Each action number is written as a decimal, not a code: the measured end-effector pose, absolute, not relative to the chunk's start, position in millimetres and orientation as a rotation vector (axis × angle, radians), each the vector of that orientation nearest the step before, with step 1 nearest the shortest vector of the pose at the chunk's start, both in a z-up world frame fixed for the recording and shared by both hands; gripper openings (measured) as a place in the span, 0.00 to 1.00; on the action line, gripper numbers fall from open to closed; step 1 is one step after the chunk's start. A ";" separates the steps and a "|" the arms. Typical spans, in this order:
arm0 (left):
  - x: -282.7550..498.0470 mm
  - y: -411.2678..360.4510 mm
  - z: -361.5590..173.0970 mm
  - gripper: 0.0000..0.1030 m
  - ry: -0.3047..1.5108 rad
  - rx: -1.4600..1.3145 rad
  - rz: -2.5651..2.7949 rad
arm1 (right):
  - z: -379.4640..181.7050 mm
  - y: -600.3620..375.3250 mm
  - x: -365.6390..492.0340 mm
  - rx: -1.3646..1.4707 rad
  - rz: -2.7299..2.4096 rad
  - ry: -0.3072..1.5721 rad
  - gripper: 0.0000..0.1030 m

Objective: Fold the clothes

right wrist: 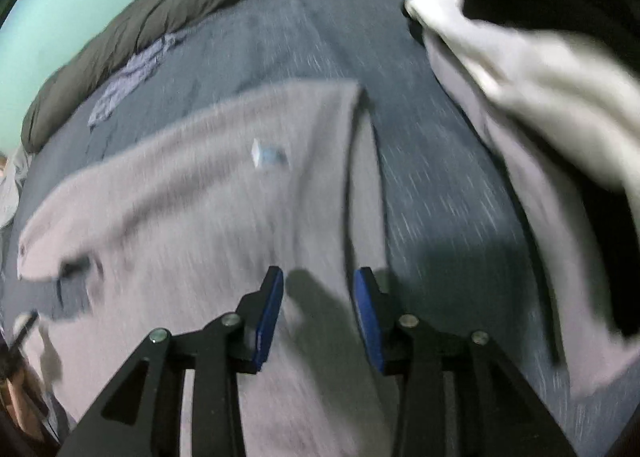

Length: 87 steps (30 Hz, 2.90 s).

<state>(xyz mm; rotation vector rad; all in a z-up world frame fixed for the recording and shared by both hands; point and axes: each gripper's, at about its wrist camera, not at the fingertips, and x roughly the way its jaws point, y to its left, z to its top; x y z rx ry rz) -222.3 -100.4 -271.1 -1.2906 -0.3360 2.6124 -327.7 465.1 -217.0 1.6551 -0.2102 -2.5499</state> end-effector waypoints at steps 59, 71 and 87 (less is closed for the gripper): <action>-124.5 -289.5 -213.1 0.42 -0.471 -1.550 2.762 | -174.2 503.7 -184.1 1.429 -2.672 -0.259 0.05; -106.1 -411.4 -246.8 0.42 -0.799 -1.648 2.896 | -166.9 471.7 -166.5 1.429 -2.628 -0.153 0.05; -96.2 -449.2 -244.0 0.05 -0.804 -1.531 2.943 | -181.0 468.2 -171.6 1.482 -2.621 -0.167 0.05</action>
